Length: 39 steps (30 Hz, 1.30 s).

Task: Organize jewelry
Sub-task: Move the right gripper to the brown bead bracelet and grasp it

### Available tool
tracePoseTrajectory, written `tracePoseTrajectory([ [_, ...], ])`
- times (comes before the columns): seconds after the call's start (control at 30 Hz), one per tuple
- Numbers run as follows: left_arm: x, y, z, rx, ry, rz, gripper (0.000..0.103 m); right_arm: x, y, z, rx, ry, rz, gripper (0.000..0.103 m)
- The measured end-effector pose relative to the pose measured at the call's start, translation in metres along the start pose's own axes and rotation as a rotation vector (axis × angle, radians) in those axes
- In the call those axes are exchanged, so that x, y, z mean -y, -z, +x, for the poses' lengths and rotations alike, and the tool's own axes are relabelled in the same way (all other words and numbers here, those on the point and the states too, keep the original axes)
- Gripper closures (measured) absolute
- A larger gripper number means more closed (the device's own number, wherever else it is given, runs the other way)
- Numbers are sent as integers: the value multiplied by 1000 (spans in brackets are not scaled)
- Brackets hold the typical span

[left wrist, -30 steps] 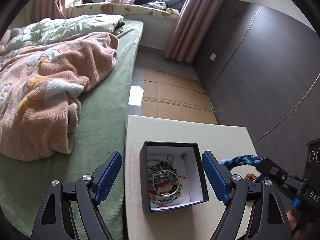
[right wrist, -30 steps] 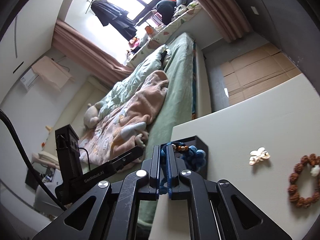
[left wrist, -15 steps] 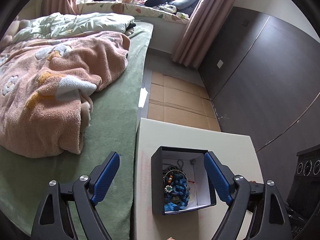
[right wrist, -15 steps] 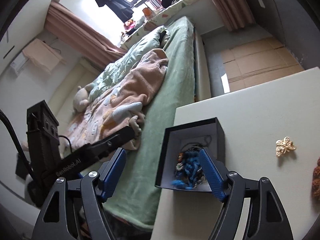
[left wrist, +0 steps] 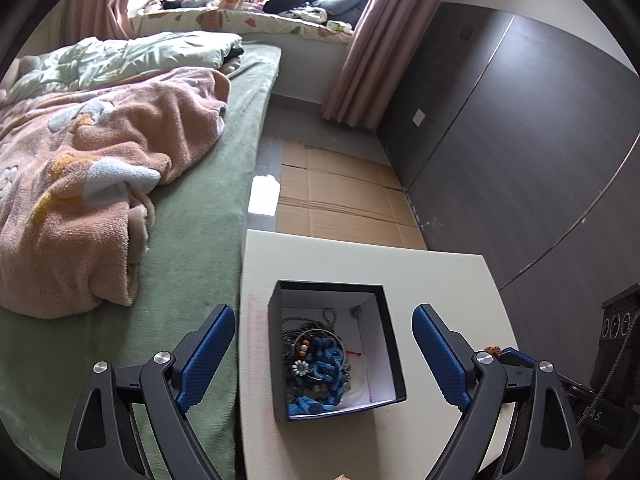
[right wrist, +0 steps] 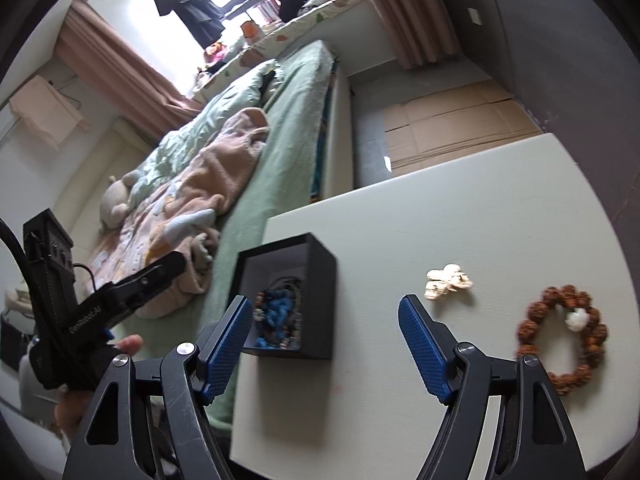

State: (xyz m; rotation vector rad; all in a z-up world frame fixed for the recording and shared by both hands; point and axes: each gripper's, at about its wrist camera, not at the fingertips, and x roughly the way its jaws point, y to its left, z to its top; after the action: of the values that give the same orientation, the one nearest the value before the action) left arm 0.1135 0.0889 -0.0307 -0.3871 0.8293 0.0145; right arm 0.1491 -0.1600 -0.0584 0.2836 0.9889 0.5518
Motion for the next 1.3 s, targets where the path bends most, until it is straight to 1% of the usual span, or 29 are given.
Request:
tracePoseTrajectory([
  [0.17,18,5,0,10,11,44,12,30,4,-17,-11,71,38,27],
  [0.3,35,10,-1,22,21,81,12,62,10,-31,-25,137,119,27],
  [0.4,45,13,1,20,33,94,13,85,13,-41,-29,190,170,27],
  [0.53,55,18,9,6,49,86,13,116,18,-51,-42,249,242,27],
  [0.6,61,21,11,6,51,99,13,131,23,-53,-68,272,287,27],
  [0.7,71,25,17,-5,66,119,13,140,28,-49,-100,321,294,28],
  [0.77,77,27,20,-10,69,134,13,145,31,-44,-123,347,294,32],
  [0.83,85,29,24,-8,67,156,13,150,34,-37,-146,365,305,45],
  [0.87,88,30,25,-7,71,164,13,153,37,-33,-162,373,317,49],
  [0.9,90,31,26,-8,74,169,13,156,39,-28,-177,374,328,55],
  [0.93,93,32,28,-10,81,175,13,158,40,-22,-192,375,334,56],
  [0.97,97,34,31,-13,90,184,13,156,40,-21,-182,386,326,57],
  [1.07,107,37,40,-29,88,207,13,149,36,-15,-166,421,304,62],
  [1.1,110,37,44,-34,90,215,13,148,33,-13,-166,440,295,73],
  [1.13,114,38,47,-41,89,224,13,147,32,-13,-160,456,285,76],
  [1.27,129,40,63,-68,87,241,13,153,22,-17,-121,406,304,79],
  [1.3,132,40,66,-71,86,245,13,155,18,-21,-101,397,315,82],
])
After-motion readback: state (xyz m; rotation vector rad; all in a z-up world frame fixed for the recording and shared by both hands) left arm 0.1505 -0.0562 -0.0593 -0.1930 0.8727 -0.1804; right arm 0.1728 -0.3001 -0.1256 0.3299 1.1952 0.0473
